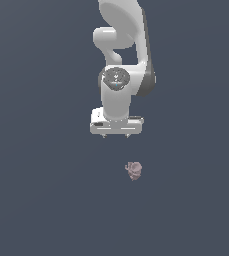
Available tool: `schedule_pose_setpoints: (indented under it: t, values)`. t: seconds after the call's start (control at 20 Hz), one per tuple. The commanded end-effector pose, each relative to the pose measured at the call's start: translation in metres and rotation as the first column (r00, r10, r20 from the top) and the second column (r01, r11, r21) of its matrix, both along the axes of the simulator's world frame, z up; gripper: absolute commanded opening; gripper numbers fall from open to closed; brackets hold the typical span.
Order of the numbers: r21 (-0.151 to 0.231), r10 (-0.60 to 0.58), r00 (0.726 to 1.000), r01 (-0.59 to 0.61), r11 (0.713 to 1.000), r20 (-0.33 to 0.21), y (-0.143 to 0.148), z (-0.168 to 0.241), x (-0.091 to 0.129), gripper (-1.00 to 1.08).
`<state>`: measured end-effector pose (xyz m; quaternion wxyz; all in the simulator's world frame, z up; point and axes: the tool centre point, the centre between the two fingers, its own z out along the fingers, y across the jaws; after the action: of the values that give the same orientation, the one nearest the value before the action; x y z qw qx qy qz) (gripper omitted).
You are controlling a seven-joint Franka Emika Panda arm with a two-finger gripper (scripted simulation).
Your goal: Pick up the object and move it to a goal position.
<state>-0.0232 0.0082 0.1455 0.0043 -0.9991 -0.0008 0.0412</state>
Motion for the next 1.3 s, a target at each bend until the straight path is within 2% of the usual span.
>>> schedule_pose_setpoints:
  t: [0.0,0.45,0.8,1.25]
  values:
    - [0.000,0.000,1.000,0.000,1.000,0.000,0.000,0.000,0.000,1.00]
    - [0.022,0.060,0.998,-0.060,0.998,-0.001,0.027,-0.006,-0.001,1.00]
    - [0.022,0.064,0.998,-0.063,0.998,0.000,0.027,-0.006,0.001,1.00]
    - [0.017,0.137,0.990,-0.137,0.990,0.016,0.037,-0.012,0.024,1.00]
